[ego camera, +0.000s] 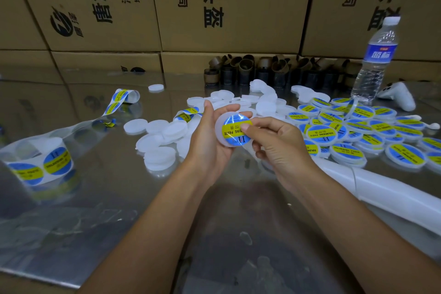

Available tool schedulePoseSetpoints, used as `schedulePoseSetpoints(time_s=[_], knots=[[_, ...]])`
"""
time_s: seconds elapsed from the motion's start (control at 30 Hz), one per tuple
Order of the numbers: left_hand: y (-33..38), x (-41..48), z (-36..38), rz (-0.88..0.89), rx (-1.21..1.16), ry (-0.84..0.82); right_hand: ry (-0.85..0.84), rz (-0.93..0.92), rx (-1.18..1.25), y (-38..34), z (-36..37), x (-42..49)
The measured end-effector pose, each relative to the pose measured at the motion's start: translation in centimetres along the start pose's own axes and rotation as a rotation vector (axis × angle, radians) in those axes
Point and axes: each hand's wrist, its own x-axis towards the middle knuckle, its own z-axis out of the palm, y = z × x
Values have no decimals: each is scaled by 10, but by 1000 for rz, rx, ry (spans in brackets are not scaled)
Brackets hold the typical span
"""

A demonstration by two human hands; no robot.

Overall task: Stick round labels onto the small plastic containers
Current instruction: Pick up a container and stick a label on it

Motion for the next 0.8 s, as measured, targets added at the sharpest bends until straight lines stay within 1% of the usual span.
schedulePoseSetpoints(time_s=[0.4,0.57,0.8], knots=[[-1,-2,3,18,113,-38,71,-13,-77,1,-1,0],[-4,-5,3,100,191,-81,63,-15,-78,1,-1,0],[-6,-5,1,128,238,-119,83,-20,-97,2,-1,0]])
